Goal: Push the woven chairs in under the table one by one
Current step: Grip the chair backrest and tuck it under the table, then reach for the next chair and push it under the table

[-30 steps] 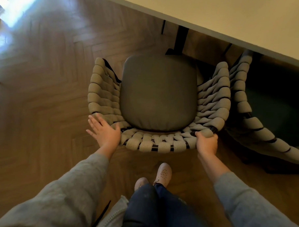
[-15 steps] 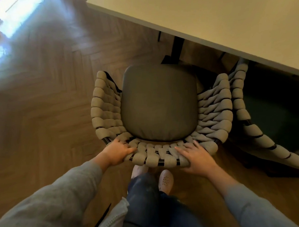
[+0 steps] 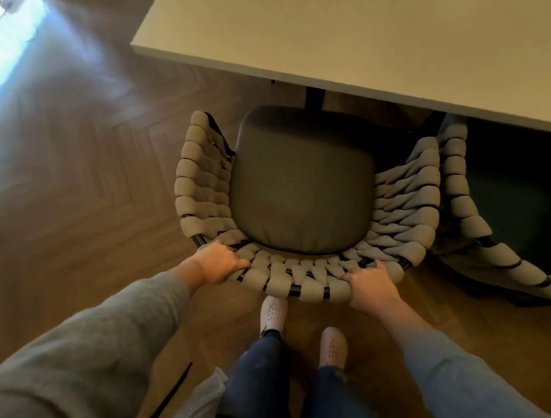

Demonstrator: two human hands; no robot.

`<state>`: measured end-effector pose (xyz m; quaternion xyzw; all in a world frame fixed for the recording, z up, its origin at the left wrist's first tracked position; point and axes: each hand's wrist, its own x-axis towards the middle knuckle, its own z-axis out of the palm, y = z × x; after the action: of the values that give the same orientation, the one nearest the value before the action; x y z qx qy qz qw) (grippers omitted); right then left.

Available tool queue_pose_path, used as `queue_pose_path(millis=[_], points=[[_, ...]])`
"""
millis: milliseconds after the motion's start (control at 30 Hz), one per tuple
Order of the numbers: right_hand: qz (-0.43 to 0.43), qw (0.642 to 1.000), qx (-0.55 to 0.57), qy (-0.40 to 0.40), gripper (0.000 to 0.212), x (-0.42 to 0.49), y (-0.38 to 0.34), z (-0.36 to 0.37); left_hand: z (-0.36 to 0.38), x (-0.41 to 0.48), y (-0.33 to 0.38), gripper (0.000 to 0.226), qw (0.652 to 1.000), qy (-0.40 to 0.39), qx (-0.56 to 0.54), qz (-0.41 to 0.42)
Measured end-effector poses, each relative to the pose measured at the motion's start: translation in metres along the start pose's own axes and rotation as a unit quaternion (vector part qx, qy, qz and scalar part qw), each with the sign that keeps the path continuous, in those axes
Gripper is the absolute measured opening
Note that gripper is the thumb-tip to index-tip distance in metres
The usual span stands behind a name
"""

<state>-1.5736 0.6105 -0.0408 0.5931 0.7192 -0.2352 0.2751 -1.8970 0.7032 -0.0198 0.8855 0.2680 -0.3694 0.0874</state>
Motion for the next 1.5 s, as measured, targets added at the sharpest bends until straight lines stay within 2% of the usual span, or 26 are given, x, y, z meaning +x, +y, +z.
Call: queue_pose_path(millis=[133,467,733,867,900,967,1033,1100,1167,1233,1300,1400,1500], points=[[0.023,1.0,0.007,-0.002,0.034,0.026,-0.005,-0.028,-0.016,0.017,-0.039,0.047,1.0,-0.007,0.029,-0.01],[0.065,0.997,0.023,-0.015,0.031,0.068,0.011,-0.07,-0.056,0.062,-0.091,0.049,0.999,0.006,0.051,-0.016],[0.057,0.997,0.032,-0.035,0.046,0.083,0.017,-0.086,-0.065,0.077,-0.107,0.046,1.0,-0.006,0.006,-0.029],[0.058,0.998,0.024,-0.033,0.05,0.084,0.019,-0.09,-0.059,0.079,-0.11,0.044,0.999,0.026,-0.004,-0.032],[0.054,0.997,0.024,-0.05,0.056,0.085,0.02,-0.091,-0.058,0.079,-0.11,0.044,0.999,0.036,-0.005,-0.034],[0.048,0.989,0.053,-0.129,0.085,0.09,0.025,-0.097,-0.053,0.078,-0.108,0.049,0.998,0.056,-0.005,-0.039],[0.058,0.957,0.172,-0.227,0.113,0.098,0.027,-0.112,-0.049,0.076,-0.105,0.062,0.995,0.086,-0.02,-0.05],[0.044,0.931,0.258,-0.254,0.122,0.116,0.017,-0.135,-0.044,0.069,-0.11,0.076,0.991,0.113,-0.049,-0.058],[0.018,0.943,0.279,-0.178,0.113,0.14,-0.008,-0.162,-0.038,0.058,-0.125,0.085,0.986,0.139,-0.066,-0.057],[-0.008,0.952,0.299,-0.063,0.093,0.167,-0.044,-0.188,-0.028,0.042,-0.15,0.086,0.978,0.172,-0.091,-0.078],[-0.043,0.946,0.32,0.034,0.072,0.191,-0.087,-0.213,-0.018,0.026,-0.178,0.085,0.959,0.197,-0.154,-0.131],[-0.083,0.924,0.345,0.141,0.051,0.225,-0.163,-0.25,0.003,0.002,-0.23,0.082,0.924,0.205,-0.24,-0.215],[-0.091,0.914,0.323,0.228,0.043,0.261,-0.236,-0.28,0.031,-0.018,-0.294,0.08,0.923,0.169,-0.244,-0.247]])
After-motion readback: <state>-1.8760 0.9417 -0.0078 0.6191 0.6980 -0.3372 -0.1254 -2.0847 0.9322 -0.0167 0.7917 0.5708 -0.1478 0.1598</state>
